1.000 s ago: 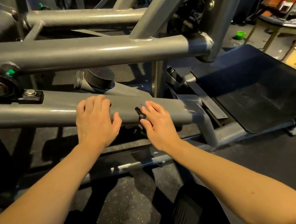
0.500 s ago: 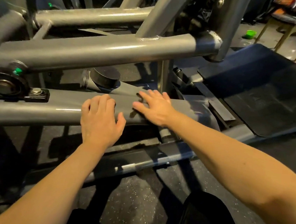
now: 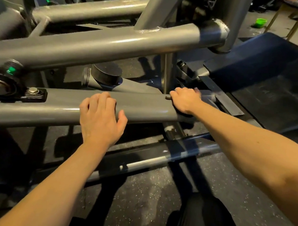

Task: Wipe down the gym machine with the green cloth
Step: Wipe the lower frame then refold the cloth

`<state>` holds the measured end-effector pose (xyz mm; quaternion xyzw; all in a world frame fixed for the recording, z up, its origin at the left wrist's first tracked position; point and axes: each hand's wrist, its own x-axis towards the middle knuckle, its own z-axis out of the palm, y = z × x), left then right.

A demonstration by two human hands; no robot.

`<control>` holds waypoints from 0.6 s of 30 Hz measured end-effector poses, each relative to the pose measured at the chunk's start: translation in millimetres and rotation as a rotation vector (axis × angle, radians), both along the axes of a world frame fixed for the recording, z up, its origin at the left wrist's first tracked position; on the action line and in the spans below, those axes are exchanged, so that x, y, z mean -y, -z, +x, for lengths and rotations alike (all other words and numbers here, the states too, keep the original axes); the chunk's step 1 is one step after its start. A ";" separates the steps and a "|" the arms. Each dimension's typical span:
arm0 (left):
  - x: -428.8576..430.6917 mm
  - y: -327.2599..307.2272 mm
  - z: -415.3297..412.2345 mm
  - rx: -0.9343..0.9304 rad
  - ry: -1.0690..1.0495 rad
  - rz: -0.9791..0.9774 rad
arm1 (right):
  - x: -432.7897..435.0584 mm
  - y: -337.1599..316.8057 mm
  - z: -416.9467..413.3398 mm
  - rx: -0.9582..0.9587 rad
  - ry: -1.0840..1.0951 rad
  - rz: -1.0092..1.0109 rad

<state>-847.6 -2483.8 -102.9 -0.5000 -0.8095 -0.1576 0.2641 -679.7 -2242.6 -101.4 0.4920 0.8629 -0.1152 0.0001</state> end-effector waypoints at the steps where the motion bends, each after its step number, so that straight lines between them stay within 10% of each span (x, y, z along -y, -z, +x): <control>1: 0.1 0.0 -0.1 0.000 -0.003 -0.002 | 11.5 -4.7 -11.9 -0.005 -0.052 0.046; 11: 0.4 -1.5 1.1 -0.010 -0.012 0.001 | 91.8 28.6 -17.6 -0.387 -0.439 0.273; 18: -2.6 -7.4 9.8 0.106 -0.066 0.039 | 31.9 60.8 75.1 -0.258 -0.044 0.285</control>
